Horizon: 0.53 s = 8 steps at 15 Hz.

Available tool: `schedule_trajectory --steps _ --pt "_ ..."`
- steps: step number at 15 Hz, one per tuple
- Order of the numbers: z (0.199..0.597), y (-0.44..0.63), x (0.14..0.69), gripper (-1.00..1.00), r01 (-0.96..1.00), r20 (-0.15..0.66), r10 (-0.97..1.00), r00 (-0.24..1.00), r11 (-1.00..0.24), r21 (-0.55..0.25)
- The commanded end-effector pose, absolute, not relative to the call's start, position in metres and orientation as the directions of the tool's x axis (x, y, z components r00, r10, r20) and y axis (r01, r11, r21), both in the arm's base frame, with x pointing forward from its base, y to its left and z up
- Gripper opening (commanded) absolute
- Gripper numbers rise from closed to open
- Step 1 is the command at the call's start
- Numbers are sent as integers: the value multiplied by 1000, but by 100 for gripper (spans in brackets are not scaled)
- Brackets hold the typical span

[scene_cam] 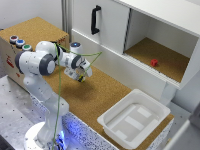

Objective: Move to the white box, then store the yellow object

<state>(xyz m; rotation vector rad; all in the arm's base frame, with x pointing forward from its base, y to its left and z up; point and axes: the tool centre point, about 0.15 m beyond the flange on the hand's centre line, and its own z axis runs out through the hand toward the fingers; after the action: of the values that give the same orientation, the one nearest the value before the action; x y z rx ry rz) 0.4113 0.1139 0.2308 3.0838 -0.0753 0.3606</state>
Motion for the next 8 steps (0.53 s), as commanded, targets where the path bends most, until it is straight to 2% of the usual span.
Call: schedule_trajectory --steps 1,4,8 --pt "276 99 418 -100 -163 227 -129 965 -977 140" --pt "296 74 407 -100 -202 252 -162 954 -969 140" --pt "308 26 402 -100 -166 303 -132 944 -982 89"
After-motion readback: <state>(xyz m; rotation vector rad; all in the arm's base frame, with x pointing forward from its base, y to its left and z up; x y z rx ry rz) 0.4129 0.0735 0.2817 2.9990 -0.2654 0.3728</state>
